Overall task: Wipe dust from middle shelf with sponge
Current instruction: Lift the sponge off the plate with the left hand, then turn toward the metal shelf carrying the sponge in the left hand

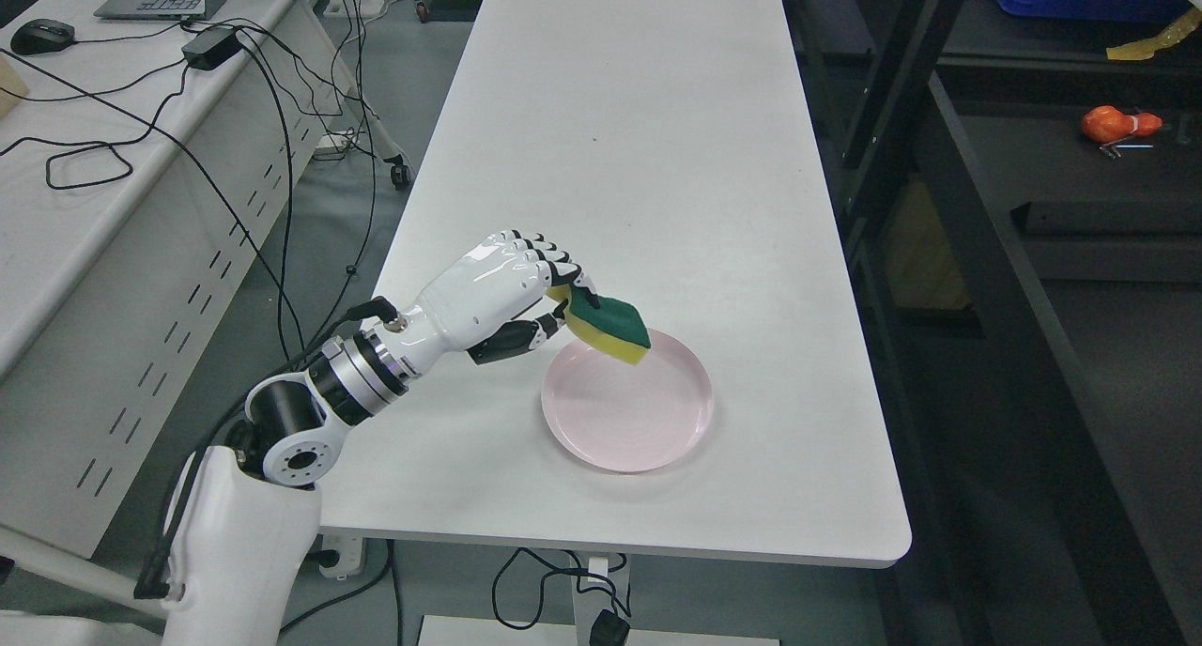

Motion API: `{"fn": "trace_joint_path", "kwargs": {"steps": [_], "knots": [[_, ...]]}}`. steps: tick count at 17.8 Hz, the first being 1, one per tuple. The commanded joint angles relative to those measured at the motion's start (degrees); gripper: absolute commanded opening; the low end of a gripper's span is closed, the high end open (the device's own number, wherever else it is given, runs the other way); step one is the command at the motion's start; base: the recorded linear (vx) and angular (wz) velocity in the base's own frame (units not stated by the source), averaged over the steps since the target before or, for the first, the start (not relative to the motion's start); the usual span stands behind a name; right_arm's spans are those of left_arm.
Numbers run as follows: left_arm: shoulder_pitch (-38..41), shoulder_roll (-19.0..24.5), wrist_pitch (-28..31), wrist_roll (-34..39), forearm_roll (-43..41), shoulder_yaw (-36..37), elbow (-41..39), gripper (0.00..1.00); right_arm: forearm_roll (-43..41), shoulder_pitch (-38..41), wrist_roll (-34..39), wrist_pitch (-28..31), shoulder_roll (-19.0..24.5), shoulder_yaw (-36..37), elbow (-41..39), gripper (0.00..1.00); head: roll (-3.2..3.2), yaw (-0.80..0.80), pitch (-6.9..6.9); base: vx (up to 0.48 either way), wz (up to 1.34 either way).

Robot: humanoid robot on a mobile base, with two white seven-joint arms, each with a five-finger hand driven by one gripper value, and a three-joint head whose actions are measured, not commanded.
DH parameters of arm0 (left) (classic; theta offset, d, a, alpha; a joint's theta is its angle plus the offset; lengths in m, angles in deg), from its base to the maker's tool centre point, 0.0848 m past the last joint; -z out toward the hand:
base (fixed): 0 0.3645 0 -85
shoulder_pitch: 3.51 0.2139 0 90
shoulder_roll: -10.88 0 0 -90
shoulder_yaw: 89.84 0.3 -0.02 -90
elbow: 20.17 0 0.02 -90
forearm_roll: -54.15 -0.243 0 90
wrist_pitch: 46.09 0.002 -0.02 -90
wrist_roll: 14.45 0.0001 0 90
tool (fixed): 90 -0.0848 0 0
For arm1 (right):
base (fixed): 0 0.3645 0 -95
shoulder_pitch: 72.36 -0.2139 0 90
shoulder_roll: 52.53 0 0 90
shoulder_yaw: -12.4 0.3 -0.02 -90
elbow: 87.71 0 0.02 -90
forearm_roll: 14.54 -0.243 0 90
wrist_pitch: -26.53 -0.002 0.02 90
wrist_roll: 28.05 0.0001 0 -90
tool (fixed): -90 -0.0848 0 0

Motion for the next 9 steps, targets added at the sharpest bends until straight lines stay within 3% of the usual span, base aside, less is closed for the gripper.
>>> {"fn": "trace_joint_path", "kwargs": {"steps": [1,9], "knots": [[2.52,-0.26,0.00,-0.02,0.71,-3.50,-6.02,0.00,0.00,0.00,0.02,0.04,-1.00,0.00,-1.00,1.00,0.00,0.00,0.00,0.000,0.00],[3.48,-0.26,0.00,-0.02,0.63,-5.01,-5.85,0.00,0.00,0.00,0.02,0.04,-1.00,0.00,-1.00,1.00,0.00,0.00,0.00,-0.029,-0.03]]}}
